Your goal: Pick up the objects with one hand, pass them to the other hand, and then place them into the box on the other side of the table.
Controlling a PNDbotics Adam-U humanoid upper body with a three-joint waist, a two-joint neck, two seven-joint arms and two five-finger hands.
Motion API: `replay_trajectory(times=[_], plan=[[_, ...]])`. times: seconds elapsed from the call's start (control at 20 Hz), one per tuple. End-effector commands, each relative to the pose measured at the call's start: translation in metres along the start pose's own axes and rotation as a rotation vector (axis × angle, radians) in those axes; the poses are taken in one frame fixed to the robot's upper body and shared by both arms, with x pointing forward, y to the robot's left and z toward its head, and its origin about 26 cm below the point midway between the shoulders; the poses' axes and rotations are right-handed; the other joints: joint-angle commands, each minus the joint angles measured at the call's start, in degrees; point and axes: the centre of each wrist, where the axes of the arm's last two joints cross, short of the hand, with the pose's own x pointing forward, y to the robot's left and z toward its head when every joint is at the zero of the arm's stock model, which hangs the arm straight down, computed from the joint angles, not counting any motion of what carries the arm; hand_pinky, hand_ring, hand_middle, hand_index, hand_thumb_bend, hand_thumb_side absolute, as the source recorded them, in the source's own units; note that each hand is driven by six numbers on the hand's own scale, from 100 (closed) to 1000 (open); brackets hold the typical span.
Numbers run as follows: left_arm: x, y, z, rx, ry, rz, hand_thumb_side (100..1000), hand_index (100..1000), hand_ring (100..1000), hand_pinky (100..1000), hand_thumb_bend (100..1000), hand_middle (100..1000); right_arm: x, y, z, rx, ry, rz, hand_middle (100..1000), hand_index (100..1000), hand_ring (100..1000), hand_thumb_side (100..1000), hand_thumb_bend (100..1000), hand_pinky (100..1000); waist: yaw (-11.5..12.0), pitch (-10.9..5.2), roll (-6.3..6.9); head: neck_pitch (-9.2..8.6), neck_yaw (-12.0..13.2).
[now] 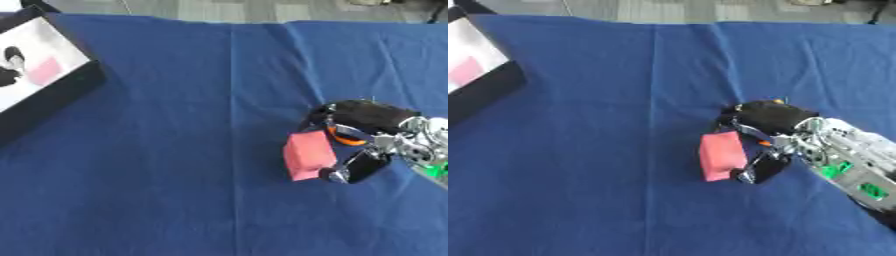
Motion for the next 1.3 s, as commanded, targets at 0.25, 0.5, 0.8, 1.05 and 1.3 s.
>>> replay_trajectory(times=[0.25,0.5,0.8,1.05,1.3], plan=[[-0.001,0.012,-0.002,0.035,-0.006,-0.016,491,799,820,941,100,789,0.0,-0.005,0.004,0.015,0.0,0.017,749,820,848,177,454,882,0.2,-0.63,-0.05,0.33,-0.2],[0.0,0.01,-0.002,0.034,-0.009,-0.017,492,799,820,941,100,788,0.004,-0.005,0.001,0.024,-0.013,0.005,742,813,846,174,454,881,0.6,-0.53,-0.06,0.33,-0.3],[0.001,0.01,-0.002,0.032,-0.01,-0.014,497,797,818,942,100,786,0.006,0.002,0.0,0.04,-0.004,0.003,641,726,830,136,440,878,1.0,-0.45,-0.18,0.33,-0.3],[0.0,0.009,-0.001,0.03,-0.01,-0.014,495,796,818,941,100,788,0.007,0.005,0.0,0.055,0.007,-0.003,536,624,788,100,413,871,1.1,-0.43,-0.23,0.33,-0.3],[-0.001,0.008,-0.002,0.025,-0.009,-0.019,495,795,819,940,100,788,0.005,0.0,0.001,0.02,0.007,-0.063,431,510,699,100,384,853,0.9,-0.51,-0.21,0.33,-0.2]])
